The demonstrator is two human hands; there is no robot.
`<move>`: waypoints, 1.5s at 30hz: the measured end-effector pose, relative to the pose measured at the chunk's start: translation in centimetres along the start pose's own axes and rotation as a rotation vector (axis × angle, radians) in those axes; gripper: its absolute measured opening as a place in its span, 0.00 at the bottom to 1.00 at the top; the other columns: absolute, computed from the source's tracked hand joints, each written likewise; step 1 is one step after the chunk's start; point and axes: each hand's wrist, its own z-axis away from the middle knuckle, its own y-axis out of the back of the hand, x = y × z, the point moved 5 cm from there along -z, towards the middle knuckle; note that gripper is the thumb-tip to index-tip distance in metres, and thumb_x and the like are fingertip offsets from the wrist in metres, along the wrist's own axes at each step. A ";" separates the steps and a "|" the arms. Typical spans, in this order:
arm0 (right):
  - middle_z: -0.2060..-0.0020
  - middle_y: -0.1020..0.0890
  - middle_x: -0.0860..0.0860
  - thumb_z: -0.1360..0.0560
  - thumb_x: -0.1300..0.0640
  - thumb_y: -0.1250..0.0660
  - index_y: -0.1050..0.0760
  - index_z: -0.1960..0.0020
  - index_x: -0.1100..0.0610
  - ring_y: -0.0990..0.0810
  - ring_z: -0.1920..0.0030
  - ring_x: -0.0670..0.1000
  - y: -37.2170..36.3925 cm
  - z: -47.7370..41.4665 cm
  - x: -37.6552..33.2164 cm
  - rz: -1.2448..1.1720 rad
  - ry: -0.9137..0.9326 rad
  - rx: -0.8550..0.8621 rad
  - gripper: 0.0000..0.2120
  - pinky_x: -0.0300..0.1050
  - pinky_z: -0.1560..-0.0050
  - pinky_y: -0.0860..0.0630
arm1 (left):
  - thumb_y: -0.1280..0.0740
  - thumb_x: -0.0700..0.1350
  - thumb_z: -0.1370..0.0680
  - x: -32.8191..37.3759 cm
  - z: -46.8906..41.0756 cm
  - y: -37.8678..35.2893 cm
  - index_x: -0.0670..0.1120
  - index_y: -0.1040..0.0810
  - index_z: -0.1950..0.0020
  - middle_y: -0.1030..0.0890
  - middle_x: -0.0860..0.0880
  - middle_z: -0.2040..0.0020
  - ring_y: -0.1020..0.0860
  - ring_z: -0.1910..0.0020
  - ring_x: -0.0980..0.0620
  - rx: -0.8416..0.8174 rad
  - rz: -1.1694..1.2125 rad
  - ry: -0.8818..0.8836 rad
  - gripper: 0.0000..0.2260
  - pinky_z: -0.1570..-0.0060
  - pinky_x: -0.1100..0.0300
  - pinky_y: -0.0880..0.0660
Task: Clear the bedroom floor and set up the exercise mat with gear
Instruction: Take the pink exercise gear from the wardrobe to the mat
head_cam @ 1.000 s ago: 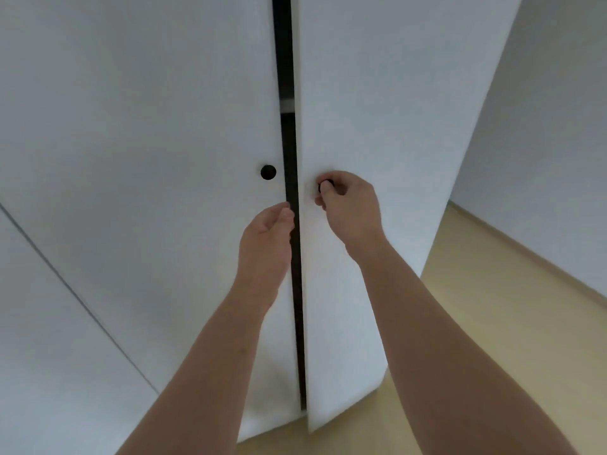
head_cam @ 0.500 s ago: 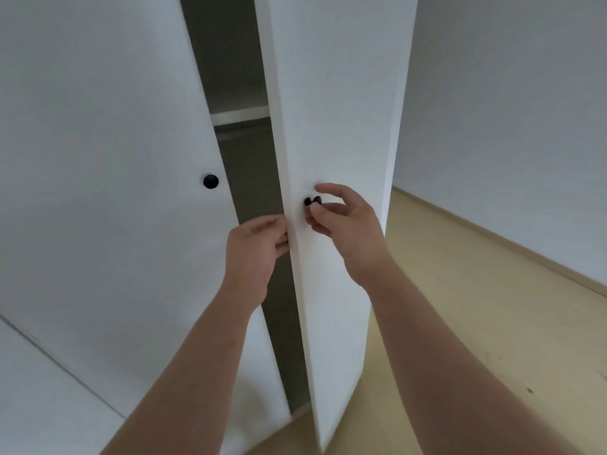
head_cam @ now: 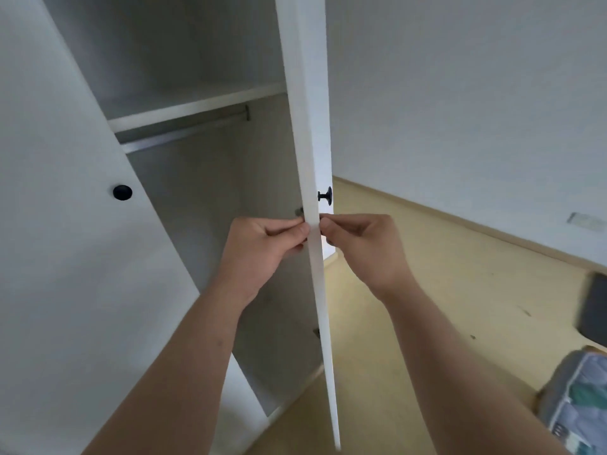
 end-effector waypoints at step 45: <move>0.59 0.31 0.39 0.15 0.52 0.42 0.20 0.44 0.48 0.23 0.58 0.45 17.4 -2.0 1.8 0.437 -0.052 0.724 0.11 0.37 0.51 0.30 | 0.36 0.46 0.16 0.8 -8.1 -19.7 0.44 0.23 0.28 0.19 0.50 0.32 0.24 0.31 0.58 -0.313 0.218 0.086 0.16 0.26 0.56 0.32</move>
